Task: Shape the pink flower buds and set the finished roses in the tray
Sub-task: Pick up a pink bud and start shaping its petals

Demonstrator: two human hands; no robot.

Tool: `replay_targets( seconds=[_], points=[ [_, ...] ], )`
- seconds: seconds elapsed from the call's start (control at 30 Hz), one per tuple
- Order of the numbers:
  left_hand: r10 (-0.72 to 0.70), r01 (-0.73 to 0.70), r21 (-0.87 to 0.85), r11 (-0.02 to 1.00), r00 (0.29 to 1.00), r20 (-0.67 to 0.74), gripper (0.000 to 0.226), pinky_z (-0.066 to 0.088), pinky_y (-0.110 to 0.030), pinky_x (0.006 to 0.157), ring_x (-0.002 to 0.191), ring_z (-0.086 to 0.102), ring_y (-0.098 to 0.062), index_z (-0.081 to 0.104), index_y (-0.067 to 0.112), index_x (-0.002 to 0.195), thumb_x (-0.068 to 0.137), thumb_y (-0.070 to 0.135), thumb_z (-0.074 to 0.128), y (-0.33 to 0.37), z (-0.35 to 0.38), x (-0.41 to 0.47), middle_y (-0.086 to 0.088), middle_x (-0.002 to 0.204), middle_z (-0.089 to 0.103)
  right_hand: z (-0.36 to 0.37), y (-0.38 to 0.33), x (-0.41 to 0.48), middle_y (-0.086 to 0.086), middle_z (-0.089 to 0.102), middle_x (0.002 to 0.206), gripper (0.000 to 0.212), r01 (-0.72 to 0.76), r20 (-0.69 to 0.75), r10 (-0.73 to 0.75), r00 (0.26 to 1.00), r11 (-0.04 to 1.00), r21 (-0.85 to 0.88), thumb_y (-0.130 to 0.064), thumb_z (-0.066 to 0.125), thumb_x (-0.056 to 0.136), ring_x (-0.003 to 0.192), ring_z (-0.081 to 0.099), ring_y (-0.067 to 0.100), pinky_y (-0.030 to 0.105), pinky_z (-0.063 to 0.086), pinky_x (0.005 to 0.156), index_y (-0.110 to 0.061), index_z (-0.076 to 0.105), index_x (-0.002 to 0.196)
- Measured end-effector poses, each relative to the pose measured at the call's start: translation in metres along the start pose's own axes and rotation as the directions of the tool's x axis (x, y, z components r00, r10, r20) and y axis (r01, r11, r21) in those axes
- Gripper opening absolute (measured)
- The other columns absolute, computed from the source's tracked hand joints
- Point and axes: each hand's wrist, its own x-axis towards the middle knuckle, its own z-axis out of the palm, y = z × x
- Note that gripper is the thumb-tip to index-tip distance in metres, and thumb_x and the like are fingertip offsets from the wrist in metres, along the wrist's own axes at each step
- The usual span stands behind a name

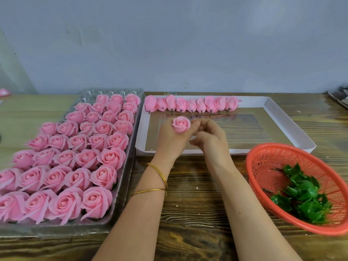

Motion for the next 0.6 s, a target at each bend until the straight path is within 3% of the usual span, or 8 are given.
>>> replay_targets(
  seconds=[0.2,0.3,0.47,0.6],
  points=[
    [-0.095,0.108,-0.266,0.958,0.994,0.061,0.004,0.047,-0.01,0.049,0.066,0.067,0.004,0.069,0.015,0.086,0.084,0.016,0.073,0.0059,0.0003,-0.0026,0.015,0.066,0.07,0.0049,0.0003,-0.0044,0.002,0.066,0.11,0.056,0.151,0.148,-0.133,0.98,0.981,-0.122,0.018,0.069,0.071,0.102,0.063,0.007,0.014,0.051,0.075,-0.013,0.056,0.115],
    [-0.118,0.137,-0.284,0.949,0.989,0.084,0.008,0.049,-0.011,0.052,0.07,0.068,0.003,0.07,0.016,0.091,0.084,0.016,0.073,0.0057,0.0014,-0.0029,0.014,0.071,0.071,0.0073,0.0025,-0.0047,0.0,0.064,0.116,0.061,0.167,0.122,-0.151,0.981,0.976,-0.137,0.013,0.074,0.073,0.106,0.062,0.008,0.019,0.054,0.079,-0.014,0.052,0.123],
    [-0.114,0.141,-0.286,0.948,0.987,0.111,0.009,0.05,-0.013,0.057,0.071,0.069,-0.002,0.067,0.021,0.079,0.083,0.016,0.074,0.0027,0.002,-0.0028,0.011,0.067,0.07,0.0075,0.0046,-0.0043,-0.001,0.064,0.118,0.062,0.167,0.057,-0.159,0.986,0.964,-0.208,0.005,0.076,0.076,0.105,0.065,0.012,0.033,0.057,0.088,-0.016,0.049,0.128],
    [-0.13,0.159,-0.314,0.936,0.985,0.11,0.009,0.057,-0.023,0.062,0.073,0.07,-0.008,0.069,0.012,0.081,0.079,0.012,0.077,0.0007,0.0002,-0.0016,0.005,0.069,0.07,0.0053,0.0047,-0.0053,0.0,0.065,0.116,0.06,0.171,0.064,-0.161,0.985,0.963,-0.209,0.001,0.076,0.077,0.104,0.065,0.014,0.039,0.057,0.09,-0.02,0.048,0.126]
  ],
)
